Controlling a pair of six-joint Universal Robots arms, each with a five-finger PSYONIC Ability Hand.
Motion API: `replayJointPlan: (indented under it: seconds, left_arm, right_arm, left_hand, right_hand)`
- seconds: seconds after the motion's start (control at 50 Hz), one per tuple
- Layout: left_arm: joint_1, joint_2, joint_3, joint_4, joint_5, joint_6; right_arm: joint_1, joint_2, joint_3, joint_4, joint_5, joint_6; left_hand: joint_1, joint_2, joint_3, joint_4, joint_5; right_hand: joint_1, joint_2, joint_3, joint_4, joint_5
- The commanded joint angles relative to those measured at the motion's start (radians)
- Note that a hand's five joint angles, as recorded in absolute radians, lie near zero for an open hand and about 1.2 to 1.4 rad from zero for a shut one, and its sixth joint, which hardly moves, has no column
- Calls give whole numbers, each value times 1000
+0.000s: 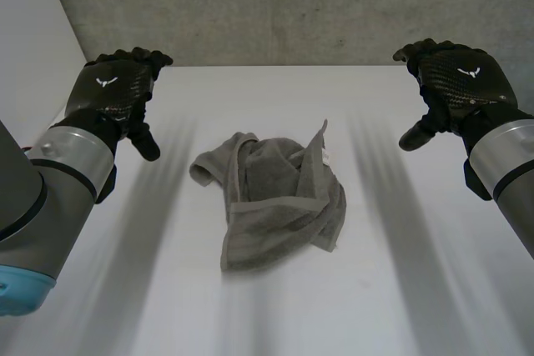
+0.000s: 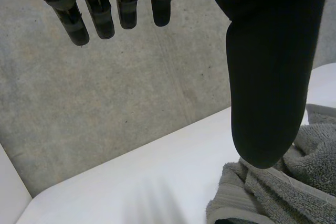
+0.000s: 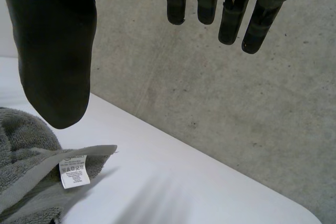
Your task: Fold the towel.
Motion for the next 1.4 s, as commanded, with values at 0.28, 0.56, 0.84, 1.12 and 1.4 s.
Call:
replayJointPlan:
  seconds: [0.28,0.56,0.84,1.12,1.4]
  left_arm:
    - [-4,22,3,7,2,3]
    - [-1,28,8,-2,50,1]
    - [20,25,13,4,53,-2]
    - [57,-8,6,25,82,3]
    - [60,-157,16,79,293,9]
  right_arm:
    - [-5,-9,-12,-3,-1,-8]
    - [-2,-10,-18,11,-7,-13]
    - [154,136,-201,99,-166,-31]
    - [363,588,-408,269,-148,-171]
    - [391,591,-324,60,62,-306]
  left_hand:
    - [-17,-15,-17,-14,-28]
    - [378,380,378,380,367]
    - [-16,-14,-16,-14,-27]
    - [-16,-14,-16,-14,-27]
    - [-16,-14,-16,-14,-27]
  right_hand:
    - [-48,-59,-57,-69,-186]
    - [218,207,209,197,81]
    - [-48,-59,-57,-69,-186]
    - [-48,-59,-57,-69,-186]
    - [1000,989,992,980,863]
